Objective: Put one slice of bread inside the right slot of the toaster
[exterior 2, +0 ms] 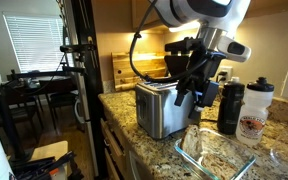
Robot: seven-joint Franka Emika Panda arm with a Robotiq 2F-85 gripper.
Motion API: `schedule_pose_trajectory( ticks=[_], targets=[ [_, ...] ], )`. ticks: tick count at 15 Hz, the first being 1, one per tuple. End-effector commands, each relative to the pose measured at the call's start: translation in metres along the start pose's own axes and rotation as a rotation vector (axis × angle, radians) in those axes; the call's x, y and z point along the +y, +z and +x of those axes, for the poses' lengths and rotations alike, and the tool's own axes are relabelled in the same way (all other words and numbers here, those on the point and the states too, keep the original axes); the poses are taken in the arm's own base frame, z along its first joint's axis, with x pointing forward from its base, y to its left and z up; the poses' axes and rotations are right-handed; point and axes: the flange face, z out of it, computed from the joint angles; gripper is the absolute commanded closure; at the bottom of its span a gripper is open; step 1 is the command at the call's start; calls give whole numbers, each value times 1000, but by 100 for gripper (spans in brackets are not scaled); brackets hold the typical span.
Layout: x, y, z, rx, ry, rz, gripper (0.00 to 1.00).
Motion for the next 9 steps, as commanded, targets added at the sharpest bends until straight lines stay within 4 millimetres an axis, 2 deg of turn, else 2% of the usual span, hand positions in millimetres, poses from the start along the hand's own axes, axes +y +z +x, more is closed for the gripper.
schedule_pose_trajectory(
  ticks=[1, 9],
  targets=[
    [5, 5, 1, -20, -38, -2, 0],
    [-1, 26, 17, -51, -100, -18, 0]
  ],
)
